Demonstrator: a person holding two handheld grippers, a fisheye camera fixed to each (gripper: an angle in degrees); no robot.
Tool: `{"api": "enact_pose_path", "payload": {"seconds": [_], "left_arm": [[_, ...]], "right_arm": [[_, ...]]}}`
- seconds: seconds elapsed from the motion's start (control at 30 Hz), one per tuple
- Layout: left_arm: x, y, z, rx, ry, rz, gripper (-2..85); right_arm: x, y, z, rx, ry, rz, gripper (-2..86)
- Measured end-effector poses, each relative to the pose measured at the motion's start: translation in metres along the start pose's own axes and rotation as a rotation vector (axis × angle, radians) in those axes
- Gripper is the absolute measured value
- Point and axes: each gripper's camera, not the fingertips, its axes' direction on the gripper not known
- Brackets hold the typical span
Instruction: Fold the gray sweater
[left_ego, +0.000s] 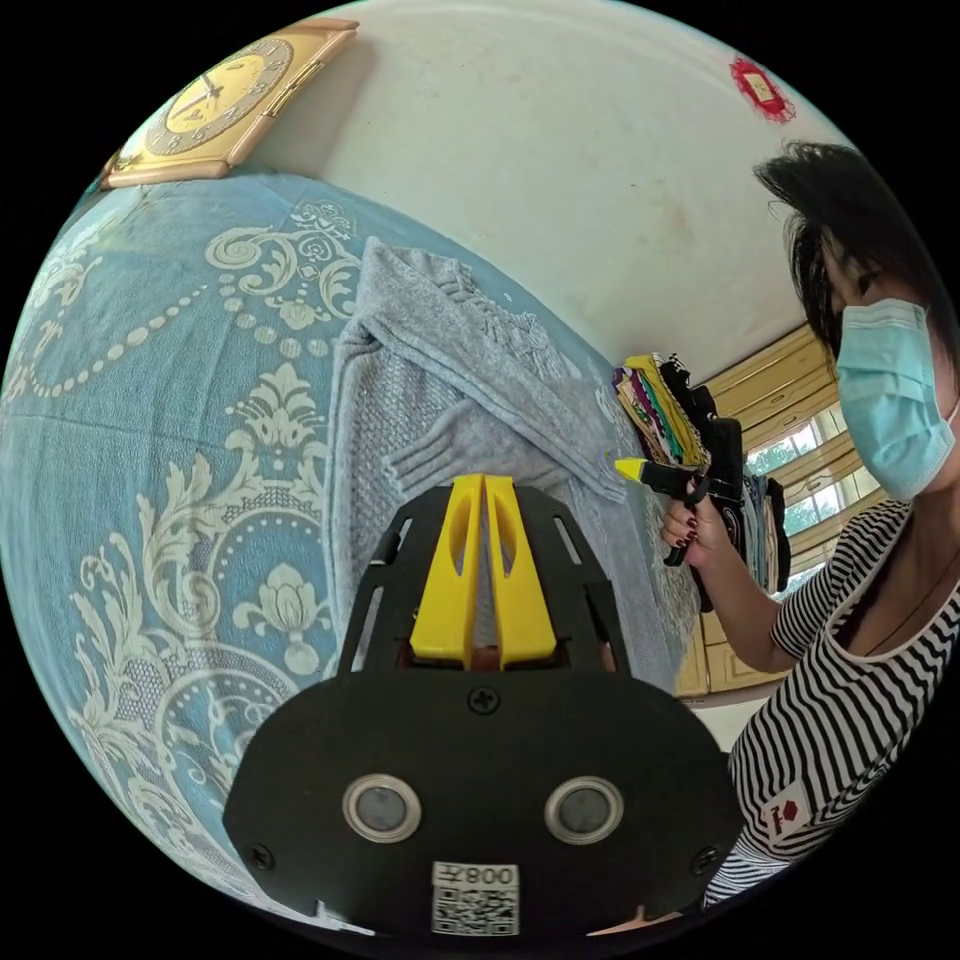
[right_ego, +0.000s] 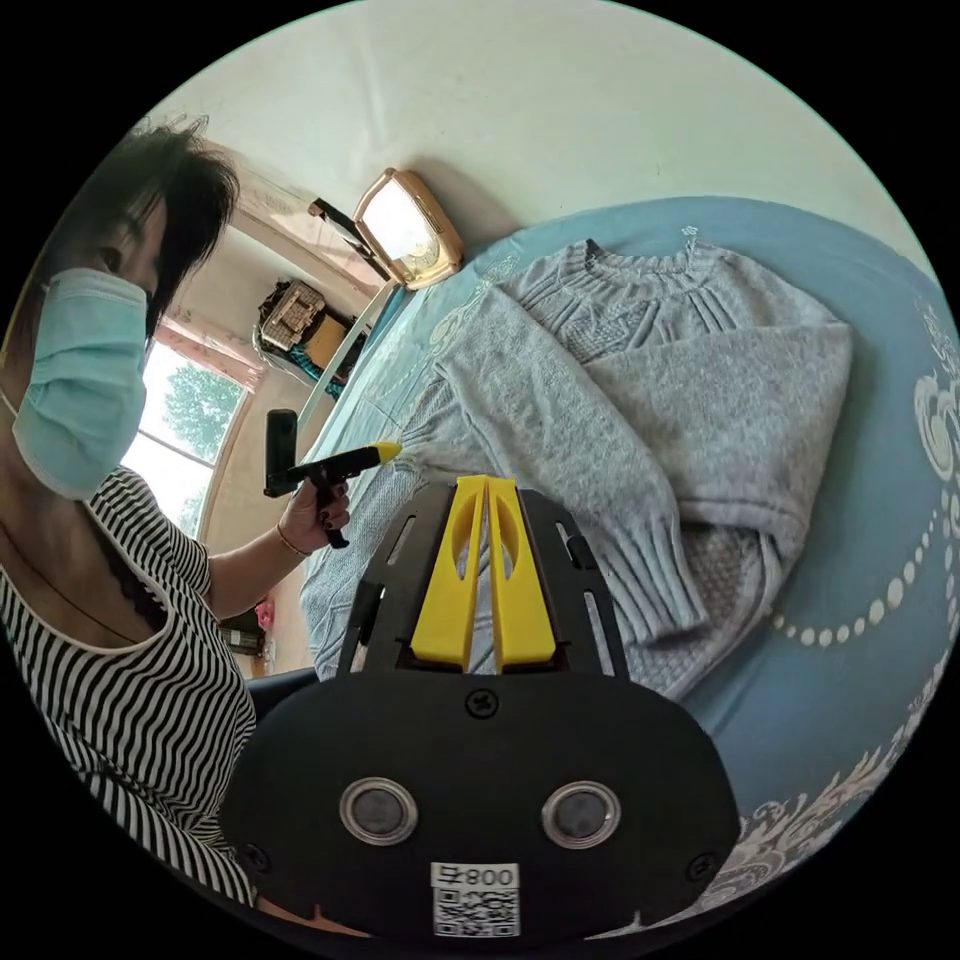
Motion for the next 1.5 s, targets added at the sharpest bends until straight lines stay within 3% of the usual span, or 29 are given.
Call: {"api": "enact_pose_path", "payload": {"seconds": [0.33,0.47,0.6,0.7,0.77,0.83,0.9,1.0,1.23,1.5], "left_arm": [[0.009,0.045,-0.01,-0.004,0.085,0.007,0.2],[0.006,0.088,-0.04,-0.027,-0.054,0.019,0.3],[-0.02,0.132,-0.108,-0.028,-0.131,-0.102,0.3],[-0.025,0.152,-0.167,-0.005,-0.216,-0.137,0.6],[-0.024,0.16,-0.182,-0.083,-0.274,-0.134,1.1],[-0.029,0.173,-0.176,-0.141,-0.254,-0.167,1.9],[-0.038,0.194,-0.167,-0.134,-0.206,-0.234,3.8],[-0.062,0.226,-0.14,-0.142,-0.042,-0.353,7.7],[-0.089,0.253,-0.1,-0.196,0.009,-0.385,9.2],[-0.131,0.238,-0.073,-0.31,0.105,-0.342,8.1]], "right_arm": [[-0.054,0.129,-0.078,0.073,-0.045,0.156,0.1],[-0.089,0.184,-0.104,0.087,-0.016,0.204,0.1],[-0.107,0.254,-0.144,-0.024,0.194,0.247,0.2],[-0.1,0.296,-0.172,0.119,0.165,0.375,0.3],[-0.099,0.316,-0.169,0.172,0.182,0.414,0.5],[-0.093,0.333,-0.146,0.131,-0.01,0.439,1.1],[-0.104,0.344,-0.132,0.097,-0.049,0.405,2.1],[-0.123,0.359,-0.124,0.07,-0.051,0.388,5.6],[-0.152,0.401,-0.141,0.116,-0.095,0.415,7.9],[-0.168,0.409,-0.106,-0.04,-0.066,0.46,8.1]]}}
